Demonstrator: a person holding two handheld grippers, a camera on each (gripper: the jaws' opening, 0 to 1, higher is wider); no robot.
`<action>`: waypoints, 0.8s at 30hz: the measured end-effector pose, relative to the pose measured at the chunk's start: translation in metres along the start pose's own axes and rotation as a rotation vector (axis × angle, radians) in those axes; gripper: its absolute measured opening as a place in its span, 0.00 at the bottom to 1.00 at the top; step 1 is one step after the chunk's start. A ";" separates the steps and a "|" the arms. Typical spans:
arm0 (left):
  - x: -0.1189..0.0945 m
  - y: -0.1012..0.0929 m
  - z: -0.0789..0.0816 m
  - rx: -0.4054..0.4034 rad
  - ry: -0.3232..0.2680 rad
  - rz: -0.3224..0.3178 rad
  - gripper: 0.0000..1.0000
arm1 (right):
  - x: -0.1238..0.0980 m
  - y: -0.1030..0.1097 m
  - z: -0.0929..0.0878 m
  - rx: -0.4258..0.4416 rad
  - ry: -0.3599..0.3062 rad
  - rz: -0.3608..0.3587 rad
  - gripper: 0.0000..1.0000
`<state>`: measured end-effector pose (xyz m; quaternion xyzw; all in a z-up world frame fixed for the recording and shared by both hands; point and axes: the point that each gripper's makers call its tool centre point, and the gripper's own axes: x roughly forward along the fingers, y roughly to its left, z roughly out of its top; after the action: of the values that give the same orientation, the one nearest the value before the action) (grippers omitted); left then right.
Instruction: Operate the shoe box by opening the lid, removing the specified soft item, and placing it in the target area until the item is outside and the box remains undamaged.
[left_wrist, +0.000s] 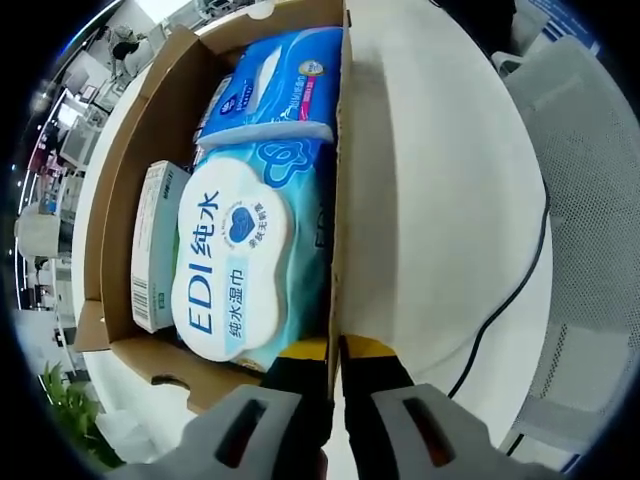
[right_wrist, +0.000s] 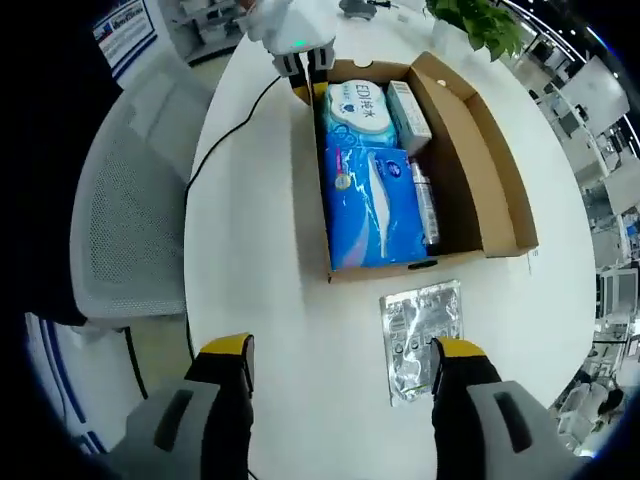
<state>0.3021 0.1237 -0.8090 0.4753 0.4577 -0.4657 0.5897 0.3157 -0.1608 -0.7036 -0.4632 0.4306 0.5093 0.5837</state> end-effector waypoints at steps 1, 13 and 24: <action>0.000 0.000 0.000 0.001 0.000 0.001 0.02 | -0.002 -0.006 0.001 -0.048 0.012 -0.018 0.71; -0.001 0.000 0.000 0.003 0.001 -0.002 0.01 | -0.021 -0.018 0.031 -0.097 0.013 0.011 0.58; -0.001 0.000 0.000 0.006 0.002 -0.006 0.01 | -0.023 -0.039 0.076 -0.068 -0.079 -0.013 0.56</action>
<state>0.3022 0.1236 -0.8081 0.4762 0.4583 -0.4685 0.5863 0.3538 -0.0924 -0.6622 -0.4652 0.3866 0.5377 0.5874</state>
